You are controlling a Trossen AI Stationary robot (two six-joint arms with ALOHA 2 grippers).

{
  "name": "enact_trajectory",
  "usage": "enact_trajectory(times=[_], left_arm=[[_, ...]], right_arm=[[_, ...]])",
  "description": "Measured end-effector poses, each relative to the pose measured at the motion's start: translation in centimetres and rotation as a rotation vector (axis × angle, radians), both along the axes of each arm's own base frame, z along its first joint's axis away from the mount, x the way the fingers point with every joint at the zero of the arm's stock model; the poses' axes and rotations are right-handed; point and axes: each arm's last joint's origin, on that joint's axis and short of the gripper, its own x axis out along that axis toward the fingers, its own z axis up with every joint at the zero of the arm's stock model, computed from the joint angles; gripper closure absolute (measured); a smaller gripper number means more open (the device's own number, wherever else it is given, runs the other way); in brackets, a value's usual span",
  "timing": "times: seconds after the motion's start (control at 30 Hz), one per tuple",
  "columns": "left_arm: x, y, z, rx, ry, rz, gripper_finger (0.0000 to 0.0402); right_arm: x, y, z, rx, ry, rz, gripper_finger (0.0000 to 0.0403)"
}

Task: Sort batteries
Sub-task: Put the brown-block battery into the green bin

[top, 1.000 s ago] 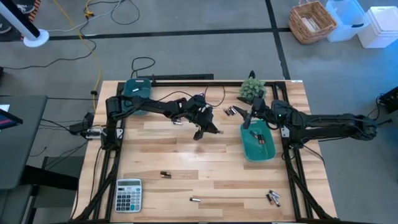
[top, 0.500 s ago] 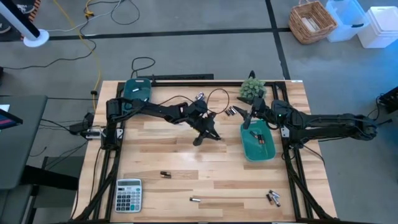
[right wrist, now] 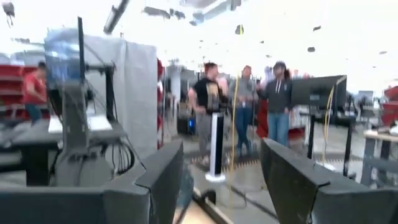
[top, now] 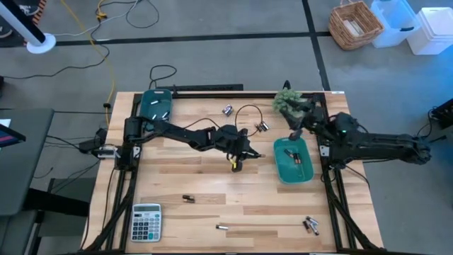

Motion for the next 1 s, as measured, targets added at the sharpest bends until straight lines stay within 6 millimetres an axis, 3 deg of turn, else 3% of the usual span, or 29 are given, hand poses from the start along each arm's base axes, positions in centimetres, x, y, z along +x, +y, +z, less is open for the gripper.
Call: enact_trajectory(times=[0.17, 0.3, 0.47, 0.67, 0.8, 1.0], left_arm=[[2.0, -0.3, 0.8, -0.023, -0.092, 0.023, 0.0359], [4.3, -0.5, -0.2, -0.030, -0.072, 0.010, 0.0359], [7.4, -0.3, -0.2, -0.067, -0.102, -0.002, 0.0359], [10.4, -0.3, -1.7, -0.082, -0.053, -0.001, 0.0359], [11.7, -0.3, -2.3, -0.101, -0.020, 0.005, 0.0347], [12.0, -0.5, -2.9, -0.113, 0.000, 0.018, 0.0317]], right_arm=[[-2.2, 0.6, 0.8, -0.024, -0.049, 0.012, 0.0175], [-3.4, 0.9, 1.1, -0.028, -0.070, 0.016, 0.0175], [-4.3, 1.1, 1.3, -0.027, -0.095, 0.026, 0.0175], [-4.4, 1.1, 1.2, -0.022, -0.084, 0.028, 0.0175], [-4.3, 1.1, 1.0, -0.016, -0.071, 0.028, 0.0175], [-4.3, 1.1, 0.9, -0.009, -0.054, 0.030, 0.0175]])
